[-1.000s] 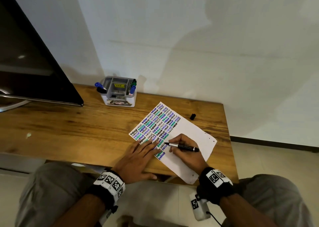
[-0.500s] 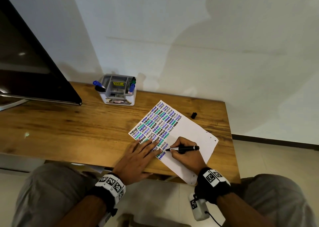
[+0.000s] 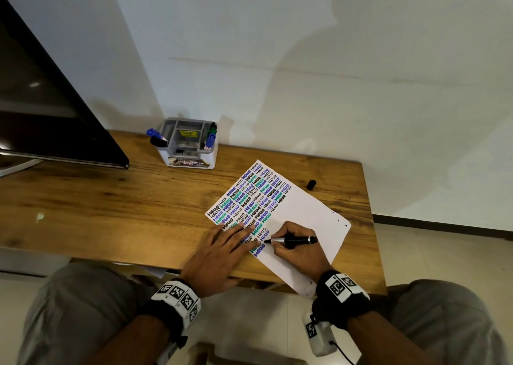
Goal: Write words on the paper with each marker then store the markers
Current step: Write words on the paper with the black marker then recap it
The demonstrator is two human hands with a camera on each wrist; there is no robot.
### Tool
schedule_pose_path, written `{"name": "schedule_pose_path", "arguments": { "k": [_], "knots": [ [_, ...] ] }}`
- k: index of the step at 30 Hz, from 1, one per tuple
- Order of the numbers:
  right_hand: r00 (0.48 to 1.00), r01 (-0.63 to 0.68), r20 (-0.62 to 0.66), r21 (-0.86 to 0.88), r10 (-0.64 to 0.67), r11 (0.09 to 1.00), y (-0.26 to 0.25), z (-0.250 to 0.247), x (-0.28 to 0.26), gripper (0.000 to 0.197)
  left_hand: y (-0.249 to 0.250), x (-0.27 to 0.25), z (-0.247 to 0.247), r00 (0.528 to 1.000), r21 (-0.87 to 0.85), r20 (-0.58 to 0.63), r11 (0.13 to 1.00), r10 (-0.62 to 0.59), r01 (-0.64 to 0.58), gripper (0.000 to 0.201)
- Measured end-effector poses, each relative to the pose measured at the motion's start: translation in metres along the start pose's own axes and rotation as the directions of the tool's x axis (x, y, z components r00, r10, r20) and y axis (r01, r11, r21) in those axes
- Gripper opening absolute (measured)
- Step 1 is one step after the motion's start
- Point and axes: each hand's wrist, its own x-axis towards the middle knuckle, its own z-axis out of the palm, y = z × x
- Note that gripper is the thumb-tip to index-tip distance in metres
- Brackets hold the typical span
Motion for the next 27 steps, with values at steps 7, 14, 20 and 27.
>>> {"name": "schedule_pose_path", "arguments": {
  "k": [7,14,20,27],
  "knots": [
    [0.999,-0.044,0.015,0.005,0.044,0.999,-0.0018,-0.0014,0.0000,0.013,0.0009,0.0001,-0.0014,1.000,-0.012,-0.007,1.000,0.001,-0.001,0.084],
    [1.000,0.002,-0.001,-0.016,-0.002,1.000,-0.0033,-0.0016,0.0000,0.015,0.0003,0.0005,-0.0005,1.000,-0.008,0.000,1.000,0.000,0.000,0.084],
    [0.999,-0.040,0.015,0.035,0.039,0.999,-0.0021,-0.0013,-0.0002,0.014,0.0002,0.0007,0.0004,1.000,-0.003,0.006,1.000,-0.003,0.003,0.086],
    [0.996,-0.090,-0.005,0.063,0.090,0.994,0.0025,-0.0015,0.0008,0.013,0.0006,0.0008,0.0003,1.000,-0.010,0.005,1.000,0.000,0.000,0.086]
  ]
}}
